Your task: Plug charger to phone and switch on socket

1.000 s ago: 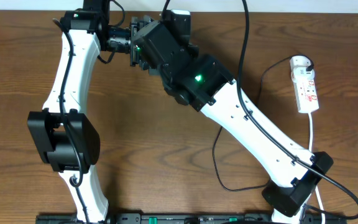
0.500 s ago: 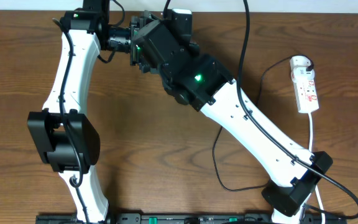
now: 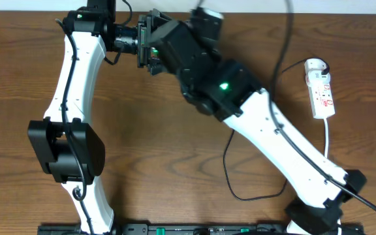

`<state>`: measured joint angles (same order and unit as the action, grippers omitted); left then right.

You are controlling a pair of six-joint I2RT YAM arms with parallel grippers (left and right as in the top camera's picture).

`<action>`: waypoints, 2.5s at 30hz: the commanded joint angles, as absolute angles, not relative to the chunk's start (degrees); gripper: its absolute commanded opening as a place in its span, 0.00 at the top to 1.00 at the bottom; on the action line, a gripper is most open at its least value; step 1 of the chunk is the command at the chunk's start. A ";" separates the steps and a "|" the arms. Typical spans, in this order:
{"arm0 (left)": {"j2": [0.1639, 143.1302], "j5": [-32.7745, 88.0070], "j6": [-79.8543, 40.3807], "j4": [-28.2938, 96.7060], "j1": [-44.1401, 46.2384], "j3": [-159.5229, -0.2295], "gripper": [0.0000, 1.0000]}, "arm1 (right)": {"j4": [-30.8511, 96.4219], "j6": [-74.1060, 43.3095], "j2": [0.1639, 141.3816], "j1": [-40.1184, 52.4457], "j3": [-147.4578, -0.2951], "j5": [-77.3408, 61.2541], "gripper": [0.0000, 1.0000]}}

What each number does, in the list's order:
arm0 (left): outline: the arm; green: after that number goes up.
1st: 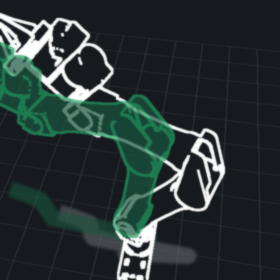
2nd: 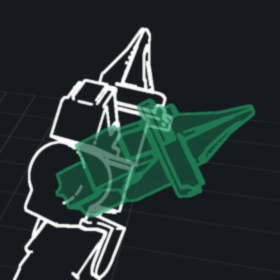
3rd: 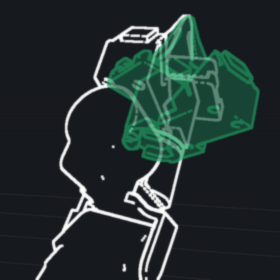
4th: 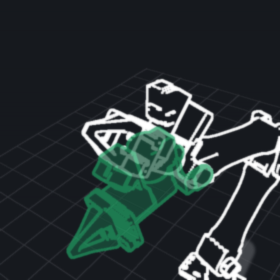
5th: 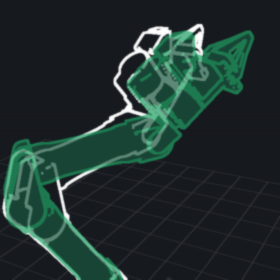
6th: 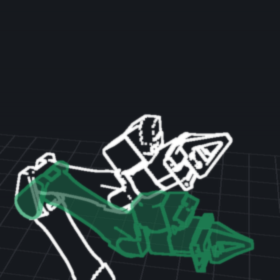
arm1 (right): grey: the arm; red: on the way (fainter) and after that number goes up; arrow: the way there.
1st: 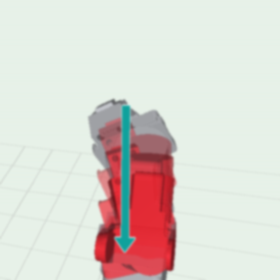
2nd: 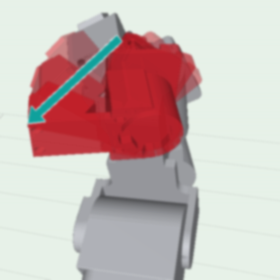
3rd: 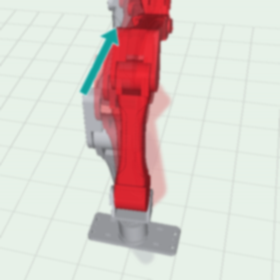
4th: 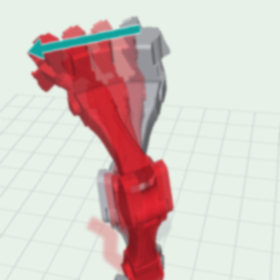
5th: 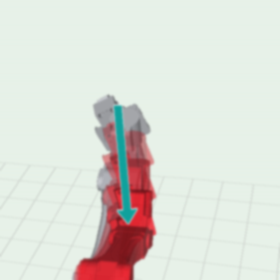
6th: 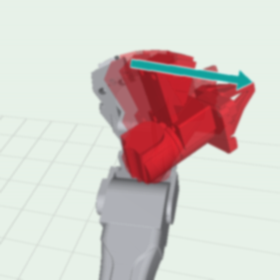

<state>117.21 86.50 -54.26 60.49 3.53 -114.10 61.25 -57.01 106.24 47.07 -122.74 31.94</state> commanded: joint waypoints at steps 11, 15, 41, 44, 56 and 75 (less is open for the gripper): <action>116.77 88.03 -60.99 58.89 3.18 -114.83 0.18 | 61.06 -89.23 103.39 44.60 -123.74 33.69 0.99; 116.77 88.03 -64.05 55.81 3.18 -114.83 0.18 | 60.88 -94.52 103.39 44.62 -123.74 32.97 0.99; 116.77 90.02 -70.04 52.99 3.18 -114.83 0.39 | 57.14 -108.40 105.67 44.66 -123.63 26.17 0.98; 116.77 90.02 -70.91 52.99 3.18 -114.83 0.41 | 56.77 -108.38 106.04 44.66 -123.63 25.96 0.98; 116.77 90.02 -72.18 52.99 3.22 -114.83 0.54 | 56.23 -108.40 107.00 44.71 -123.61 25.93 0.98; 116.77 90.02 -72.34 52.99 3.22 -114.83 0.92 | 56.10 -108.38 107.02 44.71 -123.61 22.92 0.98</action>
